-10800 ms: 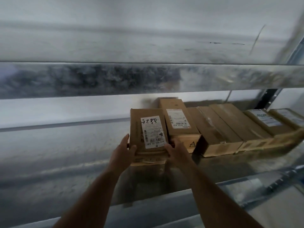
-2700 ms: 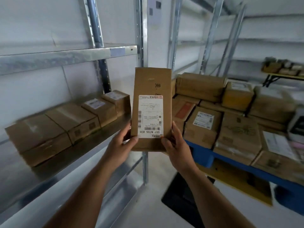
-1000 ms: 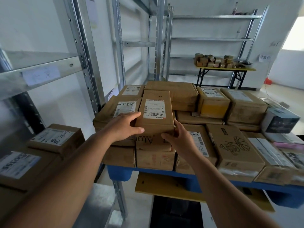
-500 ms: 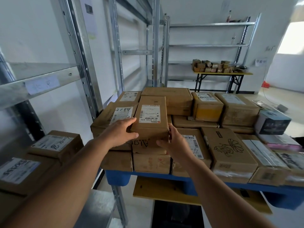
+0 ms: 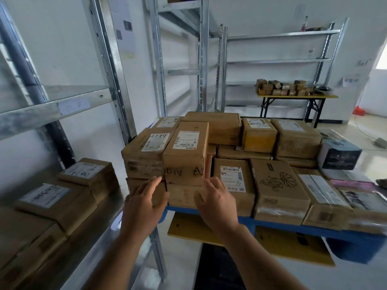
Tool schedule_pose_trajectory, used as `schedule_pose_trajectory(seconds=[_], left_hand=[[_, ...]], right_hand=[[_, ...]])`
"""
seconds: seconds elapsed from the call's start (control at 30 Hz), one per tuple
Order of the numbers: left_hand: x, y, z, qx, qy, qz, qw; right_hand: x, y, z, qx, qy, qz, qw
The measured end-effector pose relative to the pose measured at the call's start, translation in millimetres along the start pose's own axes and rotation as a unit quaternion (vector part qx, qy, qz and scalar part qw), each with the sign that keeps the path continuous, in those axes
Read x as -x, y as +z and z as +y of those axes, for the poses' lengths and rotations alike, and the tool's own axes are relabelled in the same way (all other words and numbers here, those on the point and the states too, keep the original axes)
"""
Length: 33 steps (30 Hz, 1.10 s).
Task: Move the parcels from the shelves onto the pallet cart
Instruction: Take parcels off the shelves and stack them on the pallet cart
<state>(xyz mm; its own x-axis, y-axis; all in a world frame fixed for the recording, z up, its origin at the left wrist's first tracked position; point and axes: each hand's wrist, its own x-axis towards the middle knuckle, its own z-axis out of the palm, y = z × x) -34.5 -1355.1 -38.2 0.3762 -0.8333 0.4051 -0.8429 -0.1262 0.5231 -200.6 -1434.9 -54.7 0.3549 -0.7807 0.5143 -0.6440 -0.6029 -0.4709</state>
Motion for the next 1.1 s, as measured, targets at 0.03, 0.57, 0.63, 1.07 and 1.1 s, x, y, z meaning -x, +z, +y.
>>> schedule_pose_trajectory(seconds=[0.03,0.57,0.63,1.07,1.1], left_hand=[[15.6,2.7,-1.7,0.003,-0.02,0.001,1.0],[193.6,-20.9,-34.0,-0.151,-0.247,0.015,0.957],[212.4,-26.3,-40.7,-0.174,-0.269,0.026,0.947],[258.0,-101.3,-107.0,-0.169,-0.392,0.144,0.893],[260.1,-108.0,-112.4,-0.167,-0.399,0.153,0.889]], right_hand=[[9.2,2.4,-1.6,0.001,-0.019,-0.008,1.0],[106.3,49.8,-49.3,-0.056,-0.204,-0.17,0.962],[115.1,58.8,-61.1,-0.06,-0.213,-0.197,0.955],[110.3,117.8,-173.5,-0.1,-0.341,-0.271,0.894],[109.1,124.6,-182.6,-0.1,-0.345,-0.278,0.891]])
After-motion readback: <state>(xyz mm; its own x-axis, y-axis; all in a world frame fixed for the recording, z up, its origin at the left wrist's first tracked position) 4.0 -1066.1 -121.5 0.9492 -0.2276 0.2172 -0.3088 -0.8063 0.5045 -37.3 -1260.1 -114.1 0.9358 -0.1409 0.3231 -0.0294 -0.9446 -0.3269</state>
